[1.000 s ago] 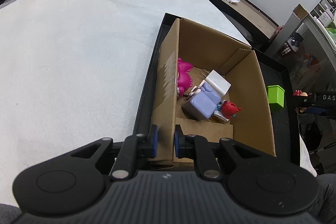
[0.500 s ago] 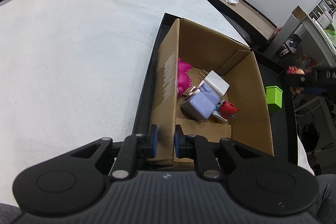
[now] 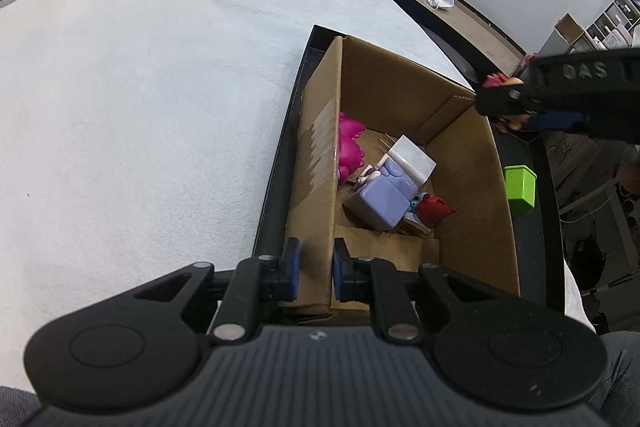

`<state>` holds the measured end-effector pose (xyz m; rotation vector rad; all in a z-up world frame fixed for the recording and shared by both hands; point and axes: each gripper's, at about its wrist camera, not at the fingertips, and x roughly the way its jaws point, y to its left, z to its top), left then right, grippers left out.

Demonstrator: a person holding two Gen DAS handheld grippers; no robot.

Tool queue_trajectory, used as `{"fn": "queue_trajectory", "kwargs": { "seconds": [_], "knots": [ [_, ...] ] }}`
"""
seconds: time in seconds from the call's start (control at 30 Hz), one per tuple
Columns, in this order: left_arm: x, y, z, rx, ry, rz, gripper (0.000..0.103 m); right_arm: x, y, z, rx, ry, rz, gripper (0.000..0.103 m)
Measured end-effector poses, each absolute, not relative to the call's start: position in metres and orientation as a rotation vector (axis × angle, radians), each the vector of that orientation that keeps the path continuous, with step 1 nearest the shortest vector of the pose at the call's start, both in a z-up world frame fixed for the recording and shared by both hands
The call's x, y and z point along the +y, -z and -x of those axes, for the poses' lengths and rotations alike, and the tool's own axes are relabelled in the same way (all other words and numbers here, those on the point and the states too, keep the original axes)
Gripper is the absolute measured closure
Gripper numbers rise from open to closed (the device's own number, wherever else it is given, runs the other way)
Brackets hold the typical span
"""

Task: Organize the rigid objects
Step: 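Carry the girl figurine with the right gripper into the box and release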

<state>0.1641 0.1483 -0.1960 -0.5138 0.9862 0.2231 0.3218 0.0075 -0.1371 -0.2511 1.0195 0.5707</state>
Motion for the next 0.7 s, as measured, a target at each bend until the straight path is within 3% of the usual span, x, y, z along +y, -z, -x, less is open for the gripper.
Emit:
{"fn": "queue_trajectory", "kwargs": {
  "seconds": [0.33, 0.47, 0.7],
  "knots": [
    [0.151, 0.197, -0.163, 0.982, -0.215, 0.528, 0.088, 0.034, 0.143, -0.320, 1.014, -0.613, 0.261, 0.058],
    [0.153, 0.197, -0.163, 0.981, -0.218, 0.540, 0.087, 0.037, 0.136, -0.317, 0.972, -0.644, 0.252, 0.048],
    [0.153, 0.197, -0.162, 0.981, -0.219, 0.548, 0.087, 0.020, 0.127, -0.314, 0.994, -0.630, 0.224, 0.044]
  ]
}}
